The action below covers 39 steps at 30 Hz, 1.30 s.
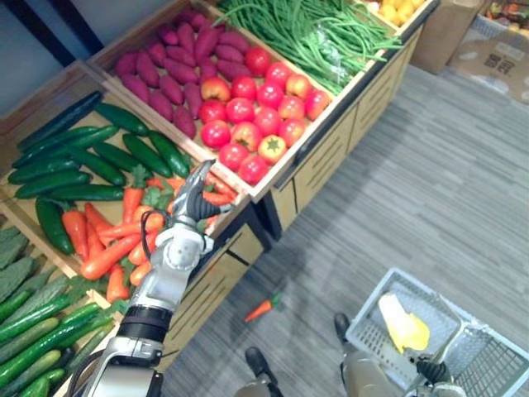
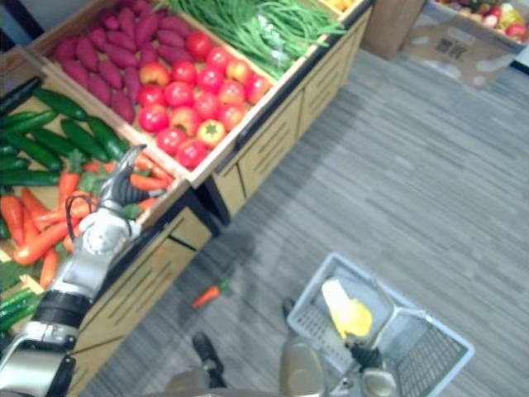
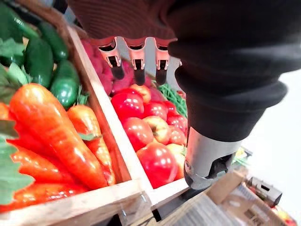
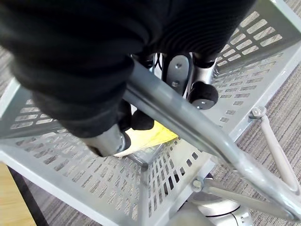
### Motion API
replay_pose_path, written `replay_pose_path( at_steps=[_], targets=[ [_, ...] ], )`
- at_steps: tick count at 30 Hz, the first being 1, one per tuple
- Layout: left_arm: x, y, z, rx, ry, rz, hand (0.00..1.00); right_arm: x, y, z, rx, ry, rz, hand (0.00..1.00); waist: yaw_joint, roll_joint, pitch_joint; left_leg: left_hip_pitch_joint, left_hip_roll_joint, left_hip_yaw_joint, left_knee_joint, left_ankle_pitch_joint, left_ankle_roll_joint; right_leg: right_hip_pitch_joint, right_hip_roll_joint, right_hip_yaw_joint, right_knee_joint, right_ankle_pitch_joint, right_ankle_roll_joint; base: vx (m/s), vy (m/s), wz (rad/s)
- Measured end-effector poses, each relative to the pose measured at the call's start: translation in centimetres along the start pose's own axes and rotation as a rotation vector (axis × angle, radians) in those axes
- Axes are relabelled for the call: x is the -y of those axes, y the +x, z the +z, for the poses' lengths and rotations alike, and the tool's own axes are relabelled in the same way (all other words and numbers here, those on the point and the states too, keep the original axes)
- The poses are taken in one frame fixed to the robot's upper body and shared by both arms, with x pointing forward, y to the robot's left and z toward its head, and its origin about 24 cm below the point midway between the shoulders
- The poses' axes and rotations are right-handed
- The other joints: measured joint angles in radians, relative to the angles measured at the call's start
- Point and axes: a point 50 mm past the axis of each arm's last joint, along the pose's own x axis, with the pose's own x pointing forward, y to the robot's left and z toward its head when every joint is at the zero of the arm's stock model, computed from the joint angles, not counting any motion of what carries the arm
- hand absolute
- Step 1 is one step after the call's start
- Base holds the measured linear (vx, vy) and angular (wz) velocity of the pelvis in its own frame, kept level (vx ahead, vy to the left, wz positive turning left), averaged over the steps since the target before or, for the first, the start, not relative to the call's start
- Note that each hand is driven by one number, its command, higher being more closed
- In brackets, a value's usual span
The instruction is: Pick vegetable in the basket
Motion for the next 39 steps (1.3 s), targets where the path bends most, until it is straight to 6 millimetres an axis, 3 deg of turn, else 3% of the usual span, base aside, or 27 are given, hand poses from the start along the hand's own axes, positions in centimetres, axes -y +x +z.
replay_pose_path(
  at_steps=[10,16,27,35,37,39],
  targets=[
    [-0.8,0.1,0.4,0.17,0.457,-0.148,0.0,0.1,-0.1,-0.1,0.006,-0.004,-0.01,1.0,-0.001,0.004,-0.002,-0.003,0.002,0.013,0.0,0.002,0.0,-0.003,0.001,0.0,-0.001,0.0,0.0,0.01,-0.003,0.0],
    [-0.1,0.3,0.7,0.235,0.586,-0.227,0.0,-0.1,-0.1,0.3,0.028,-0.018,0.0,1.0,-0.002,0.005,-0.004,-0.016,0.005,0.035,0.002,0.003,-0.001,-0.03,0.006,0.02,-0.002,0.011,-0.001,0.03,-0.013,-0.09],
    [-0.1,0.1,0.3,0.208,0.587,-0.254,0.0,-0.3,-0.3,0.0,0.03,-0.029,0.02,1.0,-0.002,0.008,-0.006,-0.018,0.011,0.037,0.002,0.004,-0.002,-0.033,0.007,0.021,-0.001,0.013,-0.001,0.01,-0.006,-0.02],
    [-2.5,-2.0,-1.3,0.101,0.504,-0.162,0.0,0.2,-0.5,-0.7,0.002,0.002,0.009,1.0,0.0,0.014,-0.014,-0.015,0.009,-0.019,0.006,0.011,-0.001,0.005,0.001,-0.027,-0.009,0.013,-0.001,0.03,-0.006,0.17],
    [-3.1,-3.2,-2.4,0.017,0.393,-0.12,0.0,0.4,-0.7,-1.2,-0.016,0.006,0.006,1.0,0.023,0.015,-0.025,-0.015,0.007,-0.028,0.006,0.014,0.0,0.013,-0.003,-0.037,-0.01,0.012,-0.001,0.0,0.001,0.16],
    [-3.2,-4.2,-3.7,-0.062,0.307,-0.095,0.0,0.7,-0.7,-1.4,-0.028,0.016,-0.007,1.0,0.024,0.018,-0.027,-0.016,0.001,-0.048,0.003,0.018,0.005,0.025,-0.01,-0.053,-0.016,0.012,-0.001,-0.02,0.003,0.25]
  ],
)
